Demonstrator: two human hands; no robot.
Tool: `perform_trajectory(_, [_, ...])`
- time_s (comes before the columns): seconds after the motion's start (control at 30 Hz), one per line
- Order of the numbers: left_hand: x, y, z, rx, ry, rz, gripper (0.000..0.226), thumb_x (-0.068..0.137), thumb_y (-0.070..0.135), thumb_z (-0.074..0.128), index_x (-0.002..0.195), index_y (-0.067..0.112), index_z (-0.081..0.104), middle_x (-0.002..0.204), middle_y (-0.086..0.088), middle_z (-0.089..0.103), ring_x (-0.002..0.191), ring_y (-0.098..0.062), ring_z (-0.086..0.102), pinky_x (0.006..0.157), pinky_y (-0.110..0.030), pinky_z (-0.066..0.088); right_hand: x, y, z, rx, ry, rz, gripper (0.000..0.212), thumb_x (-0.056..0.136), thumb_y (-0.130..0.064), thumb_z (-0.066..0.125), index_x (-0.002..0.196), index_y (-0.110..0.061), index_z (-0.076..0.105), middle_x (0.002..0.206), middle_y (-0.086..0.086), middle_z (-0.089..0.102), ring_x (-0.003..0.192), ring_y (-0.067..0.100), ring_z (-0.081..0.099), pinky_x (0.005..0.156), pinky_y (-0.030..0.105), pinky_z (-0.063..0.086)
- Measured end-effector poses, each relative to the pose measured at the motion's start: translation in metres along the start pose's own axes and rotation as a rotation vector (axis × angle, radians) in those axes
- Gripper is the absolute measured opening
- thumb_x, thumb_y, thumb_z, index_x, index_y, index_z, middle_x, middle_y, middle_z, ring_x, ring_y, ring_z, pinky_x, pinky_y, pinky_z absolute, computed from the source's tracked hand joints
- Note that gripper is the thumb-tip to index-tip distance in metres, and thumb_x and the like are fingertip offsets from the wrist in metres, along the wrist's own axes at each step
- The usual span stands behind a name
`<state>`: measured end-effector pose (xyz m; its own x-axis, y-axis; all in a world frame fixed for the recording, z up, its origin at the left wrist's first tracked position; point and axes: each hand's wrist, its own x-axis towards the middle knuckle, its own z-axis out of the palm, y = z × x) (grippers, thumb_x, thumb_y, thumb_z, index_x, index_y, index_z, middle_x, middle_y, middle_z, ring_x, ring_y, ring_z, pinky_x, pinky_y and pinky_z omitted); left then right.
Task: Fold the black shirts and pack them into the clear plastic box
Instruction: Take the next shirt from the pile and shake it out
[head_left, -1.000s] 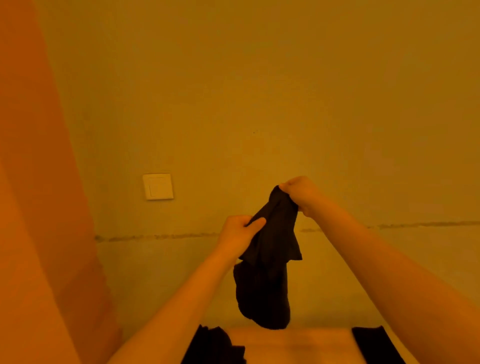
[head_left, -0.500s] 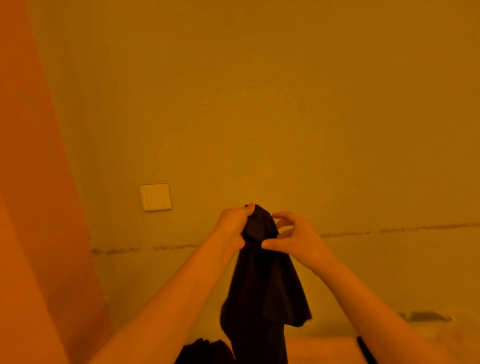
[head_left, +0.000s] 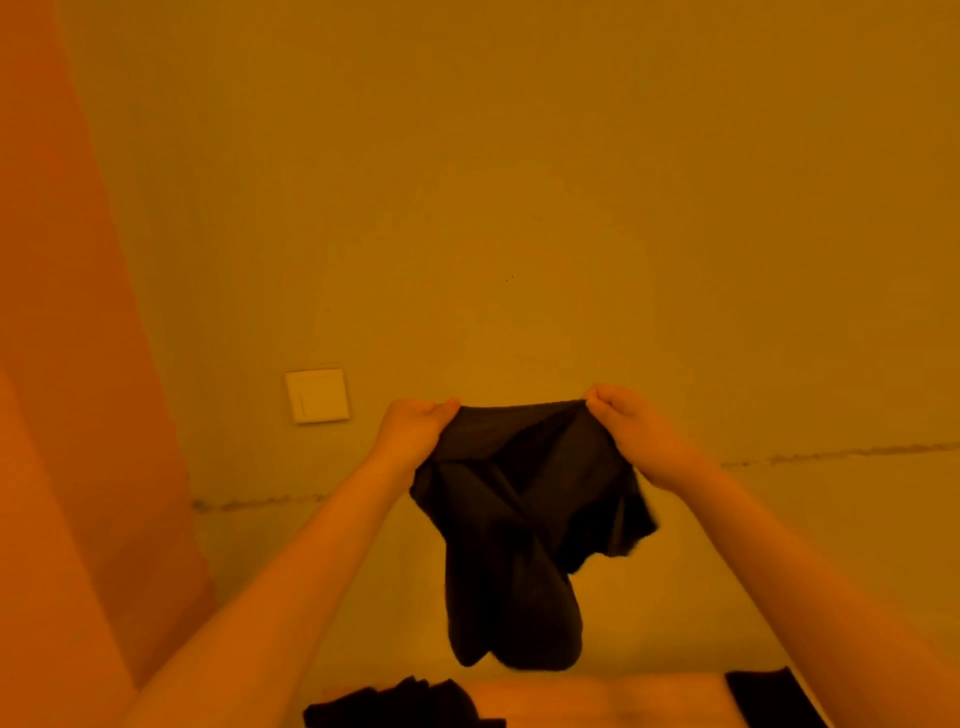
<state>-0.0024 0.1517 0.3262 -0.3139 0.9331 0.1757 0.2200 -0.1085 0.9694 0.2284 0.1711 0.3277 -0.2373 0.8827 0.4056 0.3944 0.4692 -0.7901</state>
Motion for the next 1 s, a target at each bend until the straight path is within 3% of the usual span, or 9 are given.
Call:
perform_trajectory(0.1, [-0.003, 0.001, -0.003, 0.544, -0.017, 0.136, 0.033, 0.089, 0.041, 0.055, 0.07, 0.015, 0.052, 0.069, -0.004, 0.048, 0.064, -0.015, 0.045, 0.058, -0.027, 0.032, 0.013, -0.013, -0.006, -0.102, -0.097, -0.036, 0.025, 0.1, -0.021, 0.038, 0.082, -0.008, 0.05, 0.079, 0.009, 0.044, 0.075, 0.016, 0.042, 0.067, 0.031, 0.03])
perform_trajectory(0.23, [-0.024, 0.007, 0.021, 0.274, -0.395, 0.176, 0.034, 0.088, 0.023, 0.063, 0.12, 0.015, 0.055, 0.099, 0.005, 0.058, 0.078, 0.001, 0.054, 0.064, -0.008, 0.043, 0.023, -0.034, -0.005, -0.138, -0.256, -0.034, 0.03, 0.098, -0.024, 0.044, 0.072, -0.011, 0.053, 0.068, 0.005, 0.045, 0.062, 0.01, 0.045, 0.061, 0.025, 0.036])
perform_trajectory(0.33, [-0.031, -0.003, 0.045, 0.282, -0.42, 0.225, 0.004, 0.084, 0.015, 0.067, 0.085, 0.017, 0.063, 0.068, 0.007, 0.055, 0.049, 0.007, 0.046, 0.051, -0.009, 0.035, 0.031, -0.042, -0.002, -0.178, -0.392, -0.013, 0.022, 0.091, -0.021, 0.058, 0.07, -0.019, 0.061, 0.064, 0.003, 0.05, 0.057, 0.011, 0.046, 0.057, 0.022, 0.036])
perform_trajectory(0.37, [-0.031, -0.006, 0.049, 0.23, -0.368, 0.224, 0.013, 0.086, 0.013, 0.064, 0.074, 0.016, 0.061, 0.062, 0.007, 0.051, 0.045, 0.005, 0.042, 0.05, -0.012, 0.032, 0.033, -0.043, -0.004, -0.155, -0.428, 0.01, 0.015, 0.088, -0.017, 0.062, 0.073, -0.019, 0.063, 0.065, 0.001, 0.055, 0.059, 0.01, 0.051, 0.06, 0.023, 0.04])
perform_trajectory(0.47, [-0.028, -0.013, 0.051, -0.062, -0.311, 0.135, 0.029, 0.093, 0.006, 0.051, 0.067, 0.017, 0.056, 0.057, 0.009, 0.052, 0.054, -0.001, 0.044, 0.059, -0.022, 0.033, 0.037, -0.044, -0.021, -0.235, -0.55, 0.098, 0.011, 0.08, -0.01, 0.07, 0.083, -0.019, 0.065, 0.076, -0.002, 0.066, 0.071, 0.01, 0.062, 0.069, 0.028, 0.051])
perform_trajectory(0.57, [-0.023, -0.01, 0.05, -0.071, -0.248, 0.146, 0.031, 0.095, 0.008, 0.047, 0.066, 0.018, 0.054, 0.063, 0.003, 0.049, 0.06, -0.008, 0.042, 0.057, -0.023, 0.031, 0.036, -0.046, -0.035, -0.469, -0.675, 0.217, 0.004, 0.083, -0.015, 0.068, 0.08, -0.017, 0.066, 0.077, -0.004, 0.067, 0.073, 0.011, 0.064, 0.065, 0.022, 0.051])
perform_trajectory(0.77, [-0.032, -0.004, 0.063, 0.106, 0.053, 0.293, 0.009, 0.089, 0.015, 0.059, 0.082, 0.015, 0.055, 0.077, 0.009, 0.055, 0.074, -0.009, 0.052, 0.062, -0.016, 0.036, 0.042, -0.038, -0.041, 0.075, -0.484, 0.402, 0.018, 0.094, -0.014, 0.051, 0.081, -0.007, 0.061, 0.063, -0.003, 0.068, 0.06, 0.007, 0.066, 0.055, 0.02, 0.052])
perform_trajectory(0.9, [-0.085, -0.025, 0.086, 0.064, -0.276, 0.17, 0.012, 0.084, 0.027, 0.065, 0.094, 0.027, 0.058, 0.087, 0.015, 0.061, 0.078, 0.001, 0.058, 0.067, -0.015, 0.047, 0.043, -0.042, -0.032, 0.356, -0.325, 0.529, 0.022, 0.095, -0.004, 0.047, 0.074, -0.001, 0.053, 0.054, 0.007, 0.065, 0.051, 0.014, 0.065, 0.045, 0.024, 0.053])
perform_trajectory(1.0, [-0.099, -0.05, 0.093, 0.155, -0.446, 0.058, 0.036, 0.082, 0.027, 0.069, 0.115, 0.03, 0.054, 0.104, 0.018, 0.058, 0.1, -0.008, 0.06, 0.08, -0.017, 0.049, 0.046, -0.044, -0.03, 0.405, -0.246, 0.584, 0.017, 0.095, -0.001, 0.045, 0.079, 0.0, 0.053, 0.078, 0.013, 0.06, 0.065, 0.019, 0.062, 0.048, 0.025, 0.054])
